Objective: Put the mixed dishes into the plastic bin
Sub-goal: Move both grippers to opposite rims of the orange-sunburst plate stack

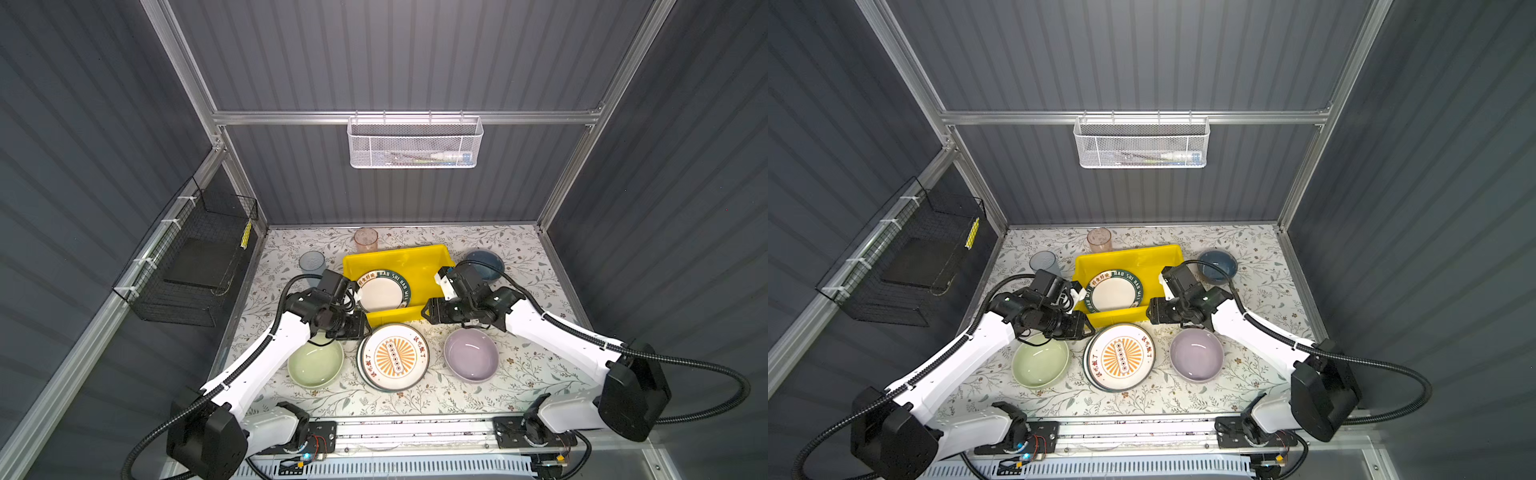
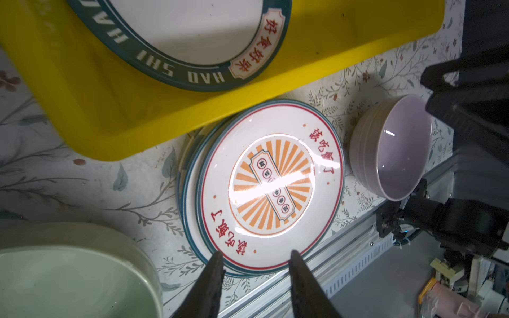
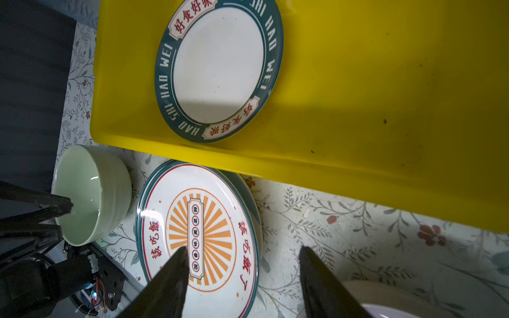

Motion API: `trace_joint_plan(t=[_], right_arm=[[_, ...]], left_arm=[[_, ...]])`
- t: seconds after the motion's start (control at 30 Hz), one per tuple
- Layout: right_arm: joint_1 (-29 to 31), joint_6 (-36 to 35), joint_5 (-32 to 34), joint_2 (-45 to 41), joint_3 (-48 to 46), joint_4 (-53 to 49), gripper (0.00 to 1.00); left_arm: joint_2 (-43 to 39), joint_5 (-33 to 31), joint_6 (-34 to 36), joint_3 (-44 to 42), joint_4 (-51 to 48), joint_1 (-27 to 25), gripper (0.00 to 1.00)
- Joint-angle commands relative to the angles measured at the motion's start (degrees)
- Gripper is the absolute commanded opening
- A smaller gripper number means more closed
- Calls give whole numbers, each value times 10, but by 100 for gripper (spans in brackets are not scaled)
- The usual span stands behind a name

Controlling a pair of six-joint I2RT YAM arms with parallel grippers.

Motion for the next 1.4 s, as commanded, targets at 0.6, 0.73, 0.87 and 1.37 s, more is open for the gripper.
trace_joint_plan(t=[0.6,0.73,0.87,1.37], right_arm=[[9,22,-53,56,-36,31,58],[9,25,-57,67,-38,31,57],[9,28,-60,79,-34,46,57],[27,23,-62,114,-26,47,49]], left_arm=[[-34,-21,-78,-132,77,-7,32],[-22,-23,-85,-140,93,-7,31],[-9,-28,-92,-144,104,-8,30],[43,-37,-96,-134,123,-8,29]])
